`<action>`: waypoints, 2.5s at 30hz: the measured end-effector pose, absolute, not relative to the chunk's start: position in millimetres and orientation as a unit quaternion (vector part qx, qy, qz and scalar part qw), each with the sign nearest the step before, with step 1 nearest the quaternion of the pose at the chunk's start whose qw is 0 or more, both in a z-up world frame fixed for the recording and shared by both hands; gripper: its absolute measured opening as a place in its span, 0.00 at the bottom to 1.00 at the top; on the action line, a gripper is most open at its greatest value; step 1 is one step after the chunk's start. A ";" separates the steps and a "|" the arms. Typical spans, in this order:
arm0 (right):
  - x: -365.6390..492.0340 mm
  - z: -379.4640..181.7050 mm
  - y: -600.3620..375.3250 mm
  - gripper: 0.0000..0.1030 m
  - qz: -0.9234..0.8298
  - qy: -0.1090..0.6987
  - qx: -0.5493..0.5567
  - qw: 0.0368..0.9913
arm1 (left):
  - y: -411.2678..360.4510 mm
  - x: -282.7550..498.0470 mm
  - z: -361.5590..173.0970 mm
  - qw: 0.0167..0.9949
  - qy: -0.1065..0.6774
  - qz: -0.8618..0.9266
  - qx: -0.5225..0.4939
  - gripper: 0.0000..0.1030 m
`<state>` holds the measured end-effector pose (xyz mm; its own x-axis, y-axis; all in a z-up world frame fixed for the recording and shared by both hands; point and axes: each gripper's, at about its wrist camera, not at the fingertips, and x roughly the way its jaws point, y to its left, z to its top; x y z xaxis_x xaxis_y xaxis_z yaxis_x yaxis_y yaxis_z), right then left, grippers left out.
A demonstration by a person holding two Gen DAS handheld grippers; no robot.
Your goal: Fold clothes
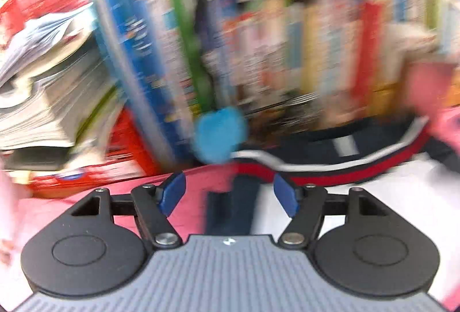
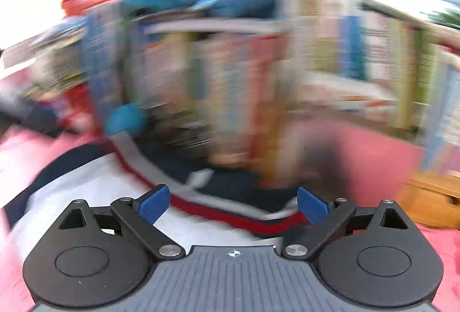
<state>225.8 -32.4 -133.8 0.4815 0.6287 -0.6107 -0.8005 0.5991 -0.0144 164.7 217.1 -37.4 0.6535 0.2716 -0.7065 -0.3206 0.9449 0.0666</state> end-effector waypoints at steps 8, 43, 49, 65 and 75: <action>184.3 -205.1 -7.9 0.94 0.581 0.271 -0.304 0.704 | 192.8 162.7 -138.0 0.881 0.467 0.062 0.032 0.71; 218.4 -160.4 -93.3 1.00 0.375 0.321 -0.312 0.812 | 224.9 160.1 -63.6 0.904 0.414 0.104 0.008 0.73; 156.0 -181.8 -30.1 1.00 0.401 0.300 -0.247 0.830 | 150.9 200.4 -88.8 0.905 0.424 0.036 0.015 0.76; 123.4 -219.8 -31.3 1.00 0.349 0.344 -0.173 0.854 | 143.6 256.3 -161.4 0.907 0.398 0.115 0.079 0.90; 127.9 -211.1 -35.7 1.00 0.345 0.367 -0.155 0.850 | 154.2 281.6 -149.8 0.899 0.407 0.153 0.039 0.82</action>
